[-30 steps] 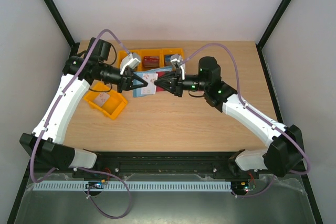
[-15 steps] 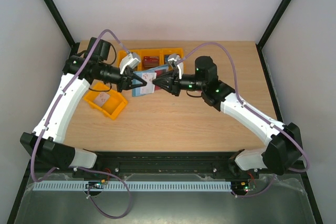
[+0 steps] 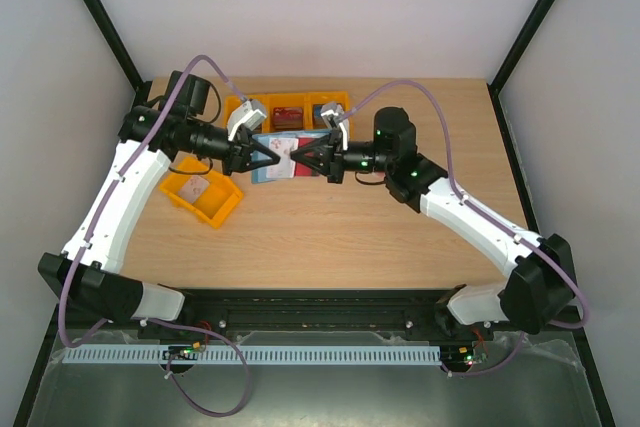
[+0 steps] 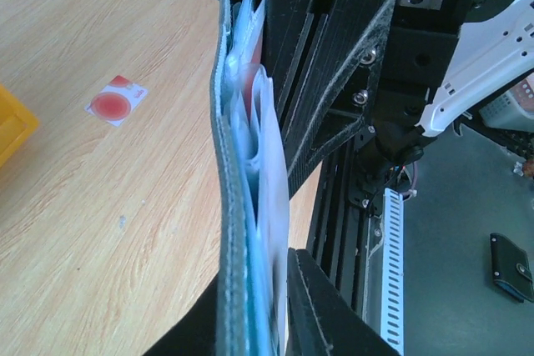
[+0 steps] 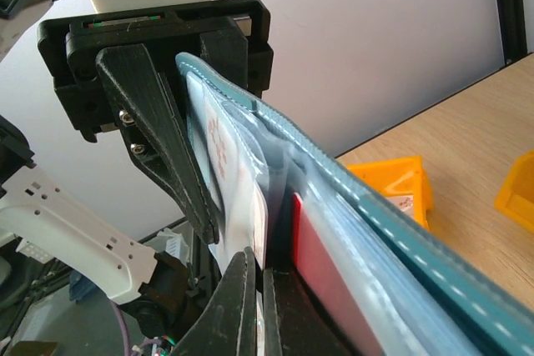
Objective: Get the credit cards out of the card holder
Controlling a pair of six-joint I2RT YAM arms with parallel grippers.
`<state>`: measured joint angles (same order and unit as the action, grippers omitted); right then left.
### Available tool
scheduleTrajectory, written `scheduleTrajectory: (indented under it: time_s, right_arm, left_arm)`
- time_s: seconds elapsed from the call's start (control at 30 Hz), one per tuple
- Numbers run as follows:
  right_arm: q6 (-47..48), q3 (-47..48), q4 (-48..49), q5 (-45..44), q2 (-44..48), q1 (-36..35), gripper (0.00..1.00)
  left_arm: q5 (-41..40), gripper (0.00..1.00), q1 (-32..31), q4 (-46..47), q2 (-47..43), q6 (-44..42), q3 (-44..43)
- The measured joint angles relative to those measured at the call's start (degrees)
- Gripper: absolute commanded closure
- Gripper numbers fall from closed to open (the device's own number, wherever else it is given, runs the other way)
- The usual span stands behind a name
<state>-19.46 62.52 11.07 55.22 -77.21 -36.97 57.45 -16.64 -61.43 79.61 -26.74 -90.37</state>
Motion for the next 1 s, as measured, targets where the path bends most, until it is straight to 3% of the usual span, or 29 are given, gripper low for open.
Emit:
scheduleTrajectory:
  time_s: [0.43, 0.57, 1.0]
  right_arm:
    - [2.27, -0.48, -3.19, -0.09, 3.32, 2.69, 0.98]
    - [3.8, -0.48, -5.51, -0.17, 4.07, 3.34, 0.98]
    - [8.48, -0.44, -13.46, -3.67, 6.51, 7.19, 0.98]
  left_arm:
    - [2.1, 0.85, 0.02, 0.81, -0.02, 0.22, 0.0]
    - [2.1, 0.97, 0.17, 0.76, -0.02, 0.22, 0.0]
    - [-0.96, 0.98, 0.81, 4.76, -0.2, 3.87, 2.16]
